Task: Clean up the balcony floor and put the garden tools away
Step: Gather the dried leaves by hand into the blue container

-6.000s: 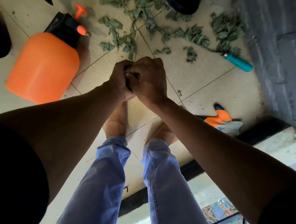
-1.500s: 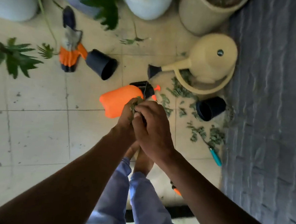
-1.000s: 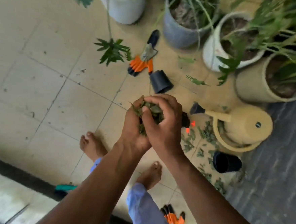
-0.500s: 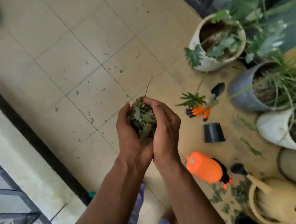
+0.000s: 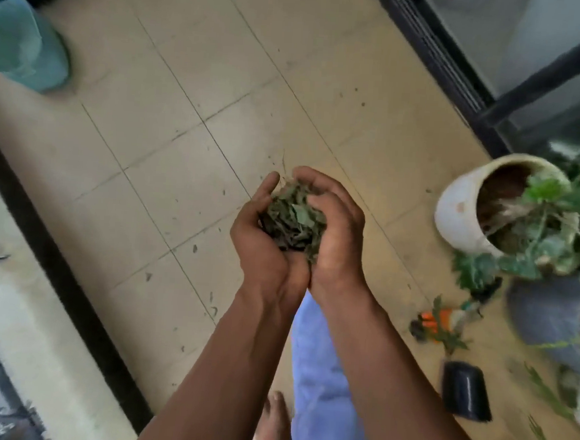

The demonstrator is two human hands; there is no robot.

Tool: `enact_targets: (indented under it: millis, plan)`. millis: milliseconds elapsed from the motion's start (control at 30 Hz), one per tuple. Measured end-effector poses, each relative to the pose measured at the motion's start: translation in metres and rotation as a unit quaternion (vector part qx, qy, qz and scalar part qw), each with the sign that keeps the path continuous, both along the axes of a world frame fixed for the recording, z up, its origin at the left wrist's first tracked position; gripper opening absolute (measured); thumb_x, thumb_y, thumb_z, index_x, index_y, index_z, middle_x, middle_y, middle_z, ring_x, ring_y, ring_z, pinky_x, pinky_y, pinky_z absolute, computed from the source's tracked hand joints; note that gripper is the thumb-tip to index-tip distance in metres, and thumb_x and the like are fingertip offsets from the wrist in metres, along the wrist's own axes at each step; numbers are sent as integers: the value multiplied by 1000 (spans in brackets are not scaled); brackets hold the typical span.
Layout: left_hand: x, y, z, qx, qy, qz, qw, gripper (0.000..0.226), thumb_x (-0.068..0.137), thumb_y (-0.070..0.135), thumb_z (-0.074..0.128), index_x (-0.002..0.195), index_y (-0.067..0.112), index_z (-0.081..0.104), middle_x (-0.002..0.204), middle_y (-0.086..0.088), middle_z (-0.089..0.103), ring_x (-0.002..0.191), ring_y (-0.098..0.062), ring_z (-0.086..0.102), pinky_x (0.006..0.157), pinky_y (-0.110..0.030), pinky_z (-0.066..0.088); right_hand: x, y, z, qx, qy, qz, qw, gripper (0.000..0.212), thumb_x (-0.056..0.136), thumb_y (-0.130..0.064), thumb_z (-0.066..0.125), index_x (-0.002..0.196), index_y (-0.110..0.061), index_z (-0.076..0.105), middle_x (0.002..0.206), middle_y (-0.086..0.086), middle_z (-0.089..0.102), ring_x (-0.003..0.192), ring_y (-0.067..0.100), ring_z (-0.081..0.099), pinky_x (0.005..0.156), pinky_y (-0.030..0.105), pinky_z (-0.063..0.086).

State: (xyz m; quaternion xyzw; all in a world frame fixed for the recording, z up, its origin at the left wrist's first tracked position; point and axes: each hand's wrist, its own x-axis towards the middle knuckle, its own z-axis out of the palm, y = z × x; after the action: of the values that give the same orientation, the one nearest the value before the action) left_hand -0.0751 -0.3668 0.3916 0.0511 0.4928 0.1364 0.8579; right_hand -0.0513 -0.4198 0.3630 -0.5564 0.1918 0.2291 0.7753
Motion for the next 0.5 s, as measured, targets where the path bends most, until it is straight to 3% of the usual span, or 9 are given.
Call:
enact_targets:
  millis: [67,200,333,500]
  plan:
    - [50,25,-3,17,15,15,1000,47,93,14,41,132,9,67,107,-20,71,91,-33,71,78,-36,60,51,27,-9,51,27,-3,998,40,76,-13,53,108,-4,75,106,20,73,98,32,68,91,45,53]
    - [146,72,3,19,11,42,999,48,94,23,45,133,6,67,106,-20,71,94,-35,71,85,-41,59,154,74,0,61,45,3,997,43,77,-18,54,110,-1,75,106,19,72,100,34,67,99,52,52]
    - [238,123,19,33,-5,52,998,51,99,37,46,132,3,67,112,-22,72,112,-40,69,102,-52,53,249,128,26,76,52,11,996,50,74,-30,67,111,3,74,112,18,71,110,38,67,108,58,47]
    - [350,205,24,31,-16,52,998,50,100,39,47,132,7,67,126,-22,70,118,-41,67,106,-57,49,360,209,34,108,51,-3,993,53,75,-37,70,107,4,75,109,19,69,102,34,68,108,58,48]
